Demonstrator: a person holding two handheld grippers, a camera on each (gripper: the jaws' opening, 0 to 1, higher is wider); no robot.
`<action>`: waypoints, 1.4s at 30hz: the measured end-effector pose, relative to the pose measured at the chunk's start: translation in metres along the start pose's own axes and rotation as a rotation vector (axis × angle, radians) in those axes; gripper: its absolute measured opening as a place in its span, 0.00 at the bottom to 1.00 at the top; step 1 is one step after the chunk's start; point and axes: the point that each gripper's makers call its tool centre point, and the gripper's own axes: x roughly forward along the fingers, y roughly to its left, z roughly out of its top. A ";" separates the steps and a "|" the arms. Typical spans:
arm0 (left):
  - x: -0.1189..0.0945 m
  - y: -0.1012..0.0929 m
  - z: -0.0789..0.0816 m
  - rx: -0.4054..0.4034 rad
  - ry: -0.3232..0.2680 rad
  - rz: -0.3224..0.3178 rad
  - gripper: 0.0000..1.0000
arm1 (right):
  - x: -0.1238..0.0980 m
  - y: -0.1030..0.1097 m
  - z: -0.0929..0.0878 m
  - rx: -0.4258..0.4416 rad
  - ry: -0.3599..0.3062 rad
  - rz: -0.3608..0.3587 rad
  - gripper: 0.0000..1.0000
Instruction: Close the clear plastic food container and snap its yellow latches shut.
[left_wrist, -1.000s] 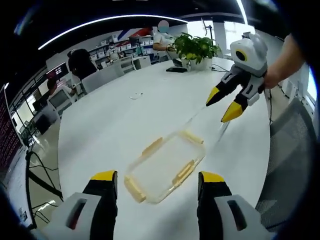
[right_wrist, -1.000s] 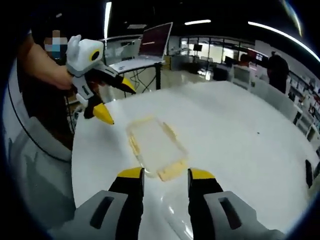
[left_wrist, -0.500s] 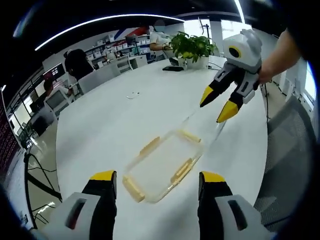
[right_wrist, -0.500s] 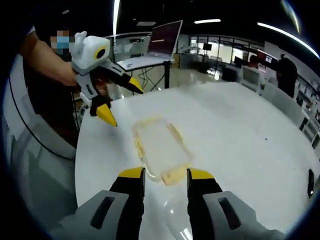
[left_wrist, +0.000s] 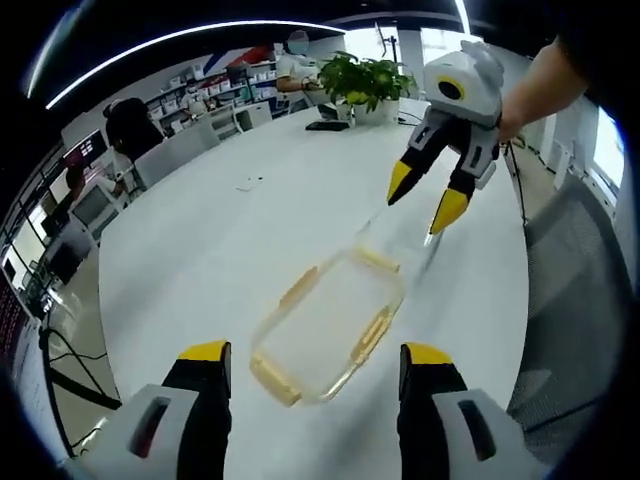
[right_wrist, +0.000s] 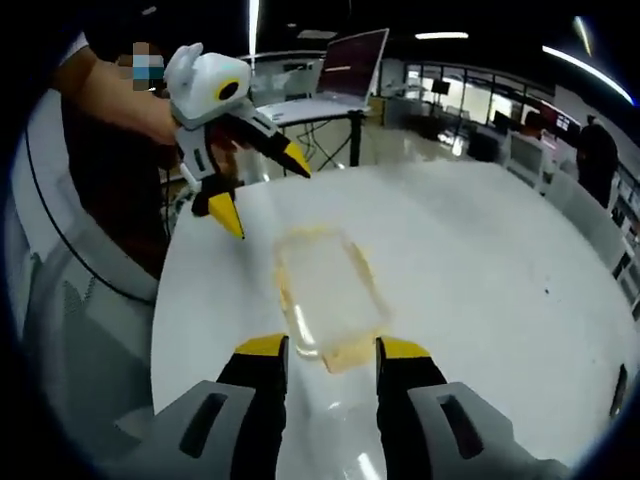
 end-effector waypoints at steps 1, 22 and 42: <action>0.001 0.001 0.000 0.004 0.002 -0.006 0.64 | 0.001 -0.001 0.001 -0.007 0.001 0.002 0.32; 0.005 0.014 -0.015 0.045 0.049 -0.084 0.65 | 0.022 -0.004 -0.007 -0.067 0.073 0.043 0.34; 0.020 0.019 -0.035 0.216 0.111 -0.248 0.65 | 0.036 -0.012 -0.014 -0.098 0.107 0.028 0.34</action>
